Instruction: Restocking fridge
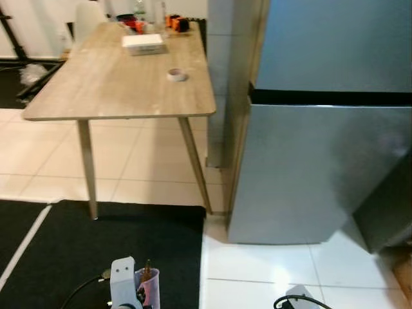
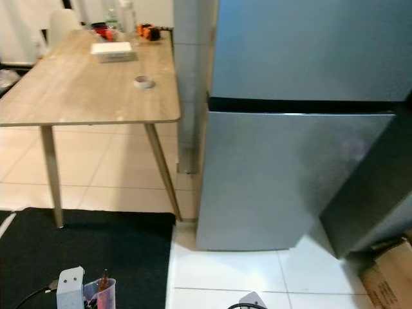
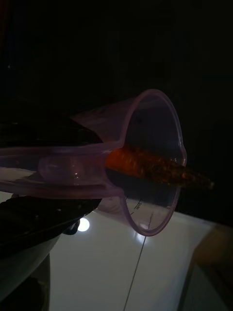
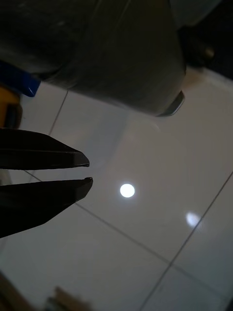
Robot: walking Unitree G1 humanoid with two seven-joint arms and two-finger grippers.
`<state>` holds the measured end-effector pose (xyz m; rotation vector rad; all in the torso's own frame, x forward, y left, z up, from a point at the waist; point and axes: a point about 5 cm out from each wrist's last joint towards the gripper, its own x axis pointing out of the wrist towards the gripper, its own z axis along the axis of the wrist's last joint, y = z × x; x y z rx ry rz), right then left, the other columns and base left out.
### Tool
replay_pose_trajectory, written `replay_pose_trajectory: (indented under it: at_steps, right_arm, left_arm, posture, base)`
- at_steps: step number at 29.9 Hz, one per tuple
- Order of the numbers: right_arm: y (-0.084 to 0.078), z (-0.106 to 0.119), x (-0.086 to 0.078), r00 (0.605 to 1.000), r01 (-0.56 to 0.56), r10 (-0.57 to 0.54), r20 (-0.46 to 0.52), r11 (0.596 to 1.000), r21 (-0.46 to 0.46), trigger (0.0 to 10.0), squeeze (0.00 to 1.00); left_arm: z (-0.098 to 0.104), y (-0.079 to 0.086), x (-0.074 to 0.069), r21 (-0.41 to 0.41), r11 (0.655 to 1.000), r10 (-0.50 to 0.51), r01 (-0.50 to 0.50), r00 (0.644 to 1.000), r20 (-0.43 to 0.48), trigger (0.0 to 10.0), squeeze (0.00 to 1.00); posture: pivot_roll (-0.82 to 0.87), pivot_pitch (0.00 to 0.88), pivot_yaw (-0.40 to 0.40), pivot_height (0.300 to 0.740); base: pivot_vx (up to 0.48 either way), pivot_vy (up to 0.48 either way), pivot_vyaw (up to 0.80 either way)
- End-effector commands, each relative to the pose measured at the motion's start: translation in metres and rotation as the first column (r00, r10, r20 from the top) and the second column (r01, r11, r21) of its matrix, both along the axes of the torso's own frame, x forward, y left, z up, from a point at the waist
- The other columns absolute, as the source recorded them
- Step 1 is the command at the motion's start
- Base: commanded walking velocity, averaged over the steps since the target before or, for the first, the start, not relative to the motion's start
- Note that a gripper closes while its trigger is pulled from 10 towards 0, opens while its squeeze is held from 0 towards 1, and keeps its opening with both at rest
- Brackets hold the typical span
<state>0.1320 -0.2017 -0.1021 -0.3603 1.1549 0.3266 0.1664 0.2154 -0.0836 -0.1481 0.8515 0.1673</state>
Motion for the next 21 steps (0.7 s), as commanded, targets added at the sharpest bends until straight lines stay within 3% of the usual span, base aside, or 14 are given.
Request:
replay_pose_trajectory:
  at_steps: [1,7,16,21]
  right_arm:
    - [-0.0004,-0.0001,-0.0001,1.0,0.006,-0.006,-0.001,1.0,-0.002,10.0,0.0]
    - [-0.0019,0.0003,0.0007,1.0,0.017,-0.017,0.016,1.0,-0.024,10.0,0.0]
    - [-0.0035,0.0007,0.0012,1.0,0.02,-0.019,0.023,0.999,-0.037,10.0,0.0]
    - [-0.004,0.0007,0.0013,1.0,0.018,-0.017,0.024,0.999,-0.043,10.0,0.0]
  left_arm:
    - [0.0008,0.0024,0.0009,0.011,1.0,-0.01,0.01,1.0,-0.003,10.0,0.0]
    - [0.0007,0.0018,0.0008,0.005,1.0,-0.01,0.01,1.0,-0.001,10.0,0.0]
    - [0.0006,-0.0004,0.0016,-0.028,1.0,0.008,-0.008,1.0,0.008,10.0,0.0]
    - [0.0009,0.0006,0.0018,-0.017,1.0,0.018,-0.017,1.0,0.009,10.0,0.0]
  posture:
    - [0.03,0.0,-0.051,0.74]
    - [0.03,0.0,-0.051,0.74]
    - [0.04,0.0,-0.057,0.74]
    - [0.04,0.0,-0.058,0.74]
  base:
    - [0.0,0.0,0.79]
    - [0.0,0.0,0.32]
    - [0.0,-0.379,0.0]
    - [0.0,0.0,0.0]
